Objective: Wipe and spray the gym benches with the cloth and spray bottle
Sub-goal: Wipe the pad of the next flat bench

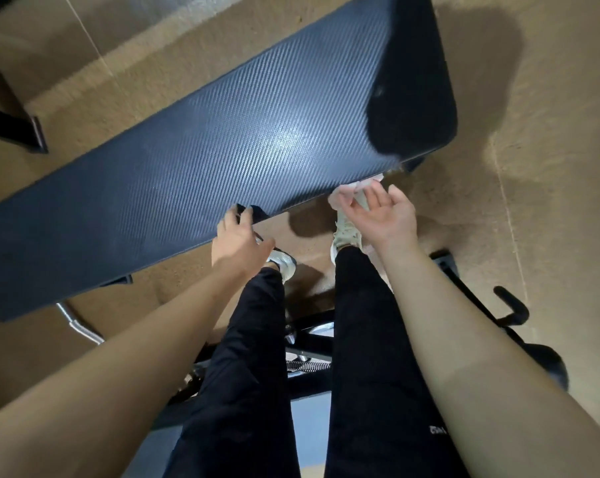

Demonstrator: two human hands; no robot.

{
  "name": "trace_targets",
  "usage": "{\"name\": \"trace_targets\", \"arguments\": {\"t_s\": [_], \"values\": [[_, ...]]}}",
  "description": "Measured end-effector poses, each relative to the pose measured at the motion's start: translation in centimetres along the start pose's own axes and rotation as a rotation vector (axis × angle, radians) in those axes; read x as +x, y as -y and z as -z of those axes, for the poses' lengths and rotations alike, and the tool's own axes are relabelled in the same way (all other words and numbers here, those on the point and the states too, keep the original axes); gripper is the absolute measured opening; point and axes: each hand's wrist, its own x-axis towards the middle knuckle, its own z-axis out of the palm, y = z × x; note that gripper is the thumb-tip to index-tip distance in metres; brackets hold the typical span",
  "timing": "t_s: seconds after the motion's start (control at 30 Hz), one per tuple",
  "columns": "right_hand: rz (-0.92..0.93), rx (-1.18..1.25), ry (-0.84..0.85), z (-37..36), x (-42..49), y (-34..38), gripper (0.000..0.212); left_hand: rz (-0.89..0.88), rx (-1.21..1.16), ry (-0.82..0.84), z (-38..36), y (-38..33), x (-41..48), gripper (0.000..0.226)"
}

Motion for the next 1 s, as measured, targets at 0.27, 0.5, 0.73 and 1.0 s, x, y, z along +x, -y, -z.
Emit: {"name": "trace_targets", "arguments": {"t_s": [0.27,0.5,0.73,1.0], "values": [[0.170,-0.127,-0.010,-1.3,-0.8,7.4,0.033,-0.394,0.117,-0.150,2.1,-12.6,2.1,0.081],[0.361,-0.449,-0.015,-4.1,-0.5,12.8,0.016,-0.501,0.279,-0.267,4.8,-20.6,5.9,0.091],[0.466,-1.123,-0.108,-9.7,0.8,16.2,0.044,-0.476,0.276,-0.102,7.0,-22.9,8.3,0.114],[0.491,-1.344,0.018,-17.3,0.7,15.8,0.041,-0.470,0.242,-0.008,7.9,-23.3,8.6,0.117]]}}
